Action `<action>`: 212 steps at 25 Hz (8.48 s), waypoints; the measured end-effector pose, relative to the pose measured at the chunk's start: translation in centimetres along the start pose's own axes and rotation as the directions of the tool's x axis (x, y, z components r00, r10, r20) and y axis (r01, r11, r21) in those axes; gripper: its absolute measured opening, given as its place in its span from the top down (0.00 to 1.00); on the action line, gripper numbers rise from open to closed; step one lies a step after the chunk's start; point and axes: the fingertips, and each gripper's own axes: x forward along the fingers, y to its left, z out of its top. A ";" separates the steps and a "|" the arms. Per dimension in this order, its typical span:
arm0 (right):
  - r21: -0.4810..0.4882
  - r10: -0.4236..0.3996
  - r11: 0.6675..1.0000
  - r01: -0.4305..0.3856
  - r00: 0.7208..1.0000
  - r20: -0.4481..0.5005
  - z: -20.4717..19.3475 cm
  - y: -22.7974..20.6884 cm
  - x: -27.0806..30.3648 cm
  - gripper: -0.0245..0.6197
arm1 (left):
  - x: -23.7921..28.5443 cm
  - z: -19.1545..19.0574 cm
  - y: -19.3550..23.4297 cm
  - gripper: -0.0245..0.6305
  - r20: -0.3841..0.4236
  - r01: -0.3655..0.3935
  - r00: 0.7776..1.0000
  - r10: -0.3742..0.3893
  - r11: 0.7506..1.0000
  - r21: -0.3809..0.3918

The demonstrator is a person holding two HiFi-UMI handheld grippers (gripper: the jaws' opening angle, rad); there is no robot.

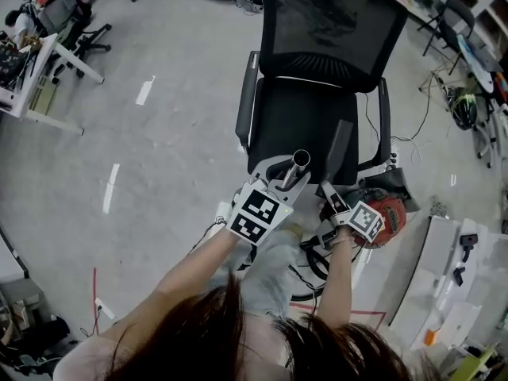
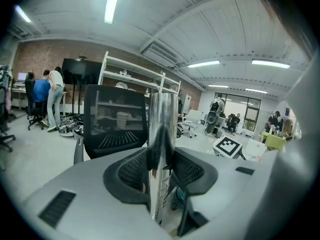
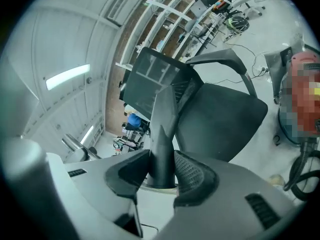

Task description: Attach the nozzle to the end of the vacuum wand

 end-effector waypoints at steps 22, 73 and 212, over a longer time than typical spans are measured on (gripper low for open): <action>-0.152 0.337 0.929 -0.338 0.941 -0.035 5.9 12.7 -6.9 0.70 | 0.6 -0.5 -8.1 0.72 -0.017 -0.064 0.998 0.065 0.997 0.052; -0.583 0.474 0.721 -0.375 0.880 0.020 2.5 23.8 -13.5 0.70 | 0.2 -0.8 -13.5 0.72 -0.057 0.062 0.997 -0.056 0.993 0.099; -0.856 0.185 0.517 0.032 0.972 0.148 -2.8 23.9 -18.3 0.70 | -2.1 -1.4 -16.6 0.72 0.008 0.173 0.984 -0.178 0.965 0.199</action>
